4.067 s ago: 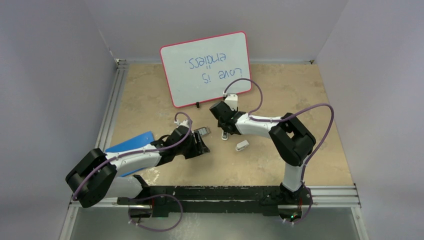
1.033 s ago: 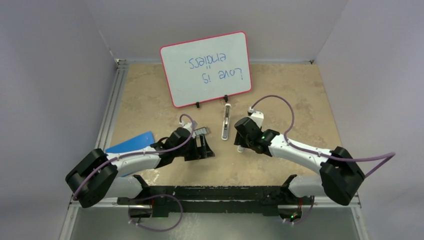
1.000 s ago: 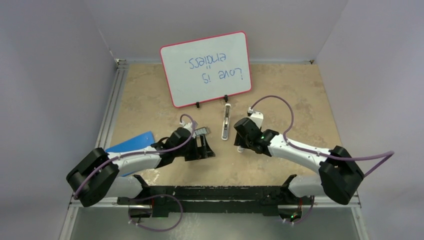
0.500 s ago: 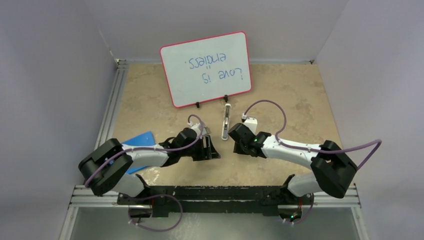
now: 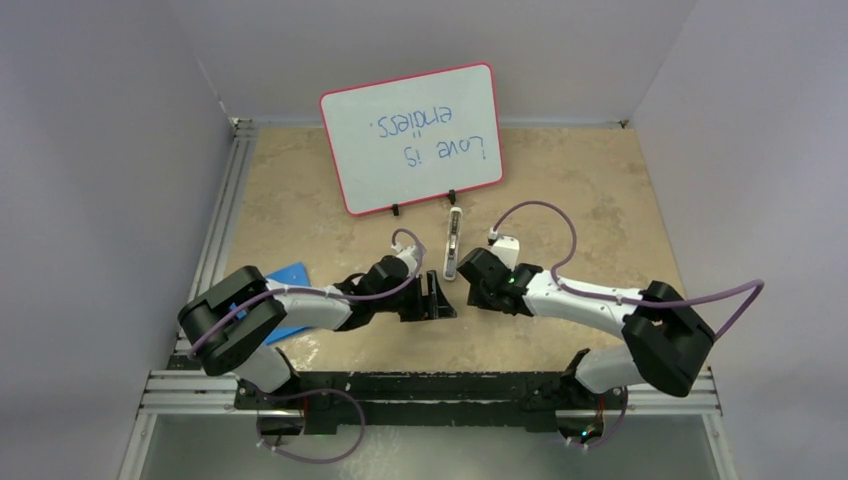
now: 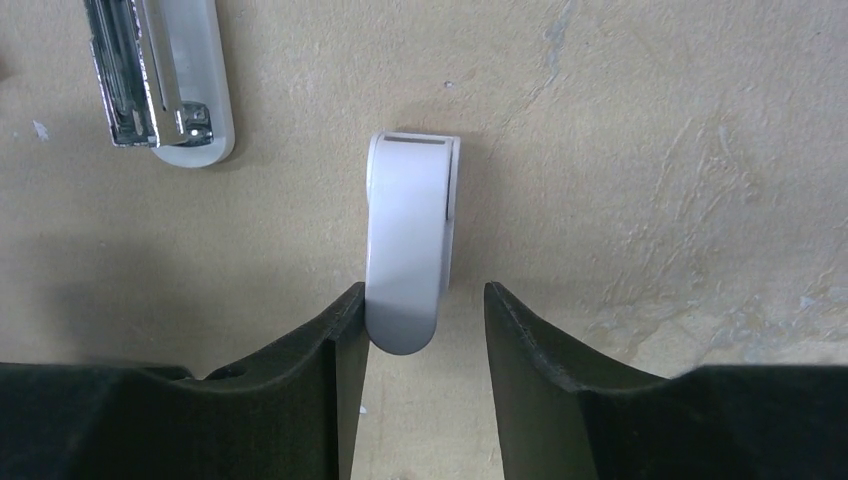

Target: Load the staples into the stapler

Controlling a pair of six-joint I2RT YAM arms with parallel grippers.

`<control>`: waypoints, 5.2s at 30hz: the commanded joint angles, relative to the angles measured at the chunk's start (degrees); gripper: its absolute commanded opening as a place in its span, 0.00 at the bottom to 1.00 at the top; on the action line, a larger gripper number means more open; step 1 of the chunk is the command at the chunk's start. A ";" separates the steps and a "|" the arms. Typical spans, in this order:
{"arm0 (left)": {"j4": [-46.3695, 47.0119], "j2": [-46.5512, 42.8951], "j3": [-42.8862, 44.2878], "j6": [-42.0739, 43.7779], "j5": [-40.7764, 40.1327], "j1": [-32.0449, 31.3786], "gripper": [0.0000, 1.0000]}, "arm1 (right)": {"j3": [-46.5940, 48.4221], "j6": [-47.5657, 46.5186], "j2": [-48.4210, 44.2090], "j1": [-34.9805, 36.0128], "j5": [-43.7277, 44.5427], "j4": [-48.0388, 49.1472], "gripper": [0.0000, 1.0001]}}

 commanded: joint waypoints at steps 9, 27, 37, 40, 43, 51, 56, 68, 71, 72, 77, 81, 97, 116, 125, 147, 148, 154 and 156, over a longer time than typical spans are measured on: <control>0.71 1.38 1.57 -1.08 -2.44 -1.03 0.59 | 2.13 3.46 -2.44 0.12 4.94 -0.49 0.47; 5.36 6.72 4.45 -2.84 -2.82 -1.73 0.49 | 0.02 1.51 -5.02 0.10 -6.15 4.31 0.17; 5.47 12.49 8.27 -4.81 -3.85 -1.82 0.39 | -2.60 2.50 -8.70 -0.08 -11.77 6.49 0.17; 6.62 13.05 7.46 -5.44 -3.93 -1.88 0.35 | -2.79 2.62 -8.80 -0.11 -12.88 7.37 0.17; 5.93 13.52 7.27 -5.70 -4.93 -1.93 0.28 | -2.55 2.41 -9.36 -0.09 -13.58 7.48 0.17; 4.53 15.47 6.28 -5.53 -5.96 -2.04 0.17 | -1.46 -0.97 -12.07 -3.34 -17.92 6.58 0.18; 4.37 16.73 5.27 -5.19 -6.22 -2.08 0.16 | -0.57 -4.71 -13.00 -7.87 -21.41 6.24 0.18; 6.14 15.39 4.34 -3.93 -5.32 -2.10 0.22 | 0.42 -10.60 -9.35 -10.74 -24.69 6.06 0.19; 9.38 12.41 2.14 -3.88 -4.99 -2.11 0.29 | 0.25 -10.81 -9.39 -10.80 -25.03 6.15 0.19; 10.35 11.29 1.33 -3.90 -4.98 -2.10 0.32 | 0.13 -10.81 -9.50 -10.83 -25.04 6.28 0.19; 11.82 7.42 -1.54 -5.21 -7.49 -2.07 0.38 | -0.71 -10.54 -9.34 -10.80 -27.62 7.23 0.19; 12.59 7.53 -1.56 -5.82 -7.92 -2.04 0.43 | -1.23 -10.18 -8.98 -10.79 -29.79 8.85 0.19; 17.00 11.26 -0.49 -7.31 -6.67 -1.88 0.29 | -4.36 -10.89 -8.41 -10.82 -34.56 12.23 0.20; 29.66 15.45 -2.00 -6.52 0.65 0.37 0.00 | -4.24 -9.97 -9.15 -10.86 -33.67 11.93 0.20; 26.62 15.14 -2.46 5.03 4.62 0.22 0.00 | -0.64 -8.25 -15.00 -11.35 -25.31 7.61 0.25; 25.86 14.08 -3.57 19.99 11.14 -1.49 0.00 | 1.51 -12.43 -11.29 -15.84 -26.27 8.01 0.34; 25.68 14.17 -3.26 18.91 11.23 -1.48 0.00 | 1.35 -12.40 -11.12 -15.92 -26.96 8.47 0.35; 22.29 13.72 -1.13 9.80 9.72 -1.53 0.00 | -0.92 -13.18 -11.90 -15.92 -29.45 10.05 0.57; 20.78 13.83 -0.35 6.61 8.57 -1.52 0.00 | -2.07 -13.40 -12.66 -15.93 -29.85 10.85 0.65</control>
